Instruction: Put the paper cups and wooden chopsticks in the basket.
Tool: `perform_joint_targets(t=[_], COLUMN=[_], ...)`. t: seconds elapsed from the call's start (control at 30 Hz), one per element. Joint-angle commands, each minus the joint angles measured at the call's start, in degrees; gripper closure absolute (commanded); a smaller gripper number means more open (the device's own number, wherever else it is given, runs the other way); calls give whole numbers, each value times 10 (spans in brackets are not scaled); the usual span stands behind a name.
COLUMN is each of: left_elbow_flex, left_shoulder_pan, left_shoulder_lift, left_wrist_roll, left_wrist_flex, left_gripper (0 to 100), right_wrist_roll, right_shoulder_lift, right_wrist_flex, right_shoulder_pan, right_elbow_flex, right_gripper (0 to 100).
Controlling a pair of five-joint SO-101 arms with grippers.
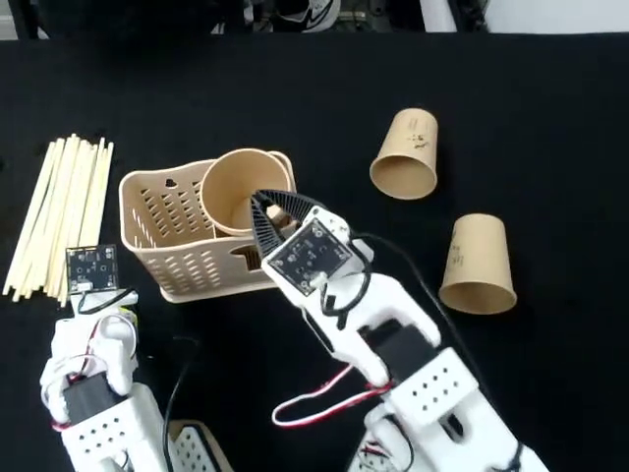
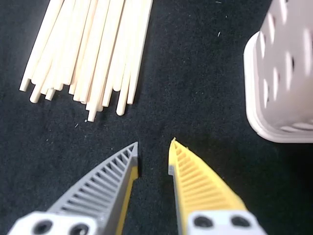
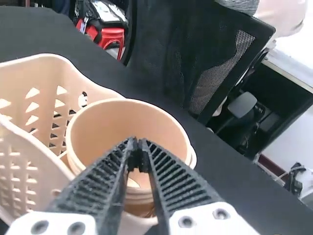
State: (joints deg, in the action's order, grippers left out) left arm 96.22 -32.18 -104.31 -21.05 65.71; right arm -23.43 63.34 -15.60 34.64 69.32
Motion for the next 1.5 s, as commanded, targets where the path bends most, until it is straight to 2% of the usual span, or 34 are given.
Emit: perform_joint_targets(t=[0.0, 0.17, 0.33, 0.47, 0.63, 0.83, 1.0, 1.27, 1.33, 1.43, 1.47], left_elbow_flex=[11, 11, 11, 11, 11, 11, 11, 11, 11, 11, 11], left_shoulder_pan=[4, 4, 5, 5, 5, 5, 5, 5, 5, 5, 5], left_shoulder_lift=[-2, -2, -2, -2, -2, -2, -2, -2, -2, -2, -2], left_wrist_roll=[-4, -4, -4, -4, -4, -4, -4, -4, -4, -4, -4], left_wrist_flex=[-6, -6, -5, -4, -4, -5, -5, -6, -6, -7, -7], left_gripper=[887, 887, 887, 887, 887, 887, 887, 887, 887, 887, 887], right_wrist_roll=[3, -15, -144, -231, -236, -308, -354, -353, -352, -327, -306], right_shoulder_lift=[7, 38, 19, -55, -224, -455, -619, -807, -827, -822, -815], right_wrist_flex=[-69, -224, -313, -309, -208, -198, -199, -197, -197, -198, -198], right_shoulder_pan=[-3, -40, -143, -226, -323, -382, -413, -419, -420, -420, -420], right_elbow_flex=[-73, -238, -307, -276, -259, -361, -466, -627, -653, -666, -666], right_gripper=[986, 984, 983, 970, 775, 757, 757, 771, 836, 988, 986])
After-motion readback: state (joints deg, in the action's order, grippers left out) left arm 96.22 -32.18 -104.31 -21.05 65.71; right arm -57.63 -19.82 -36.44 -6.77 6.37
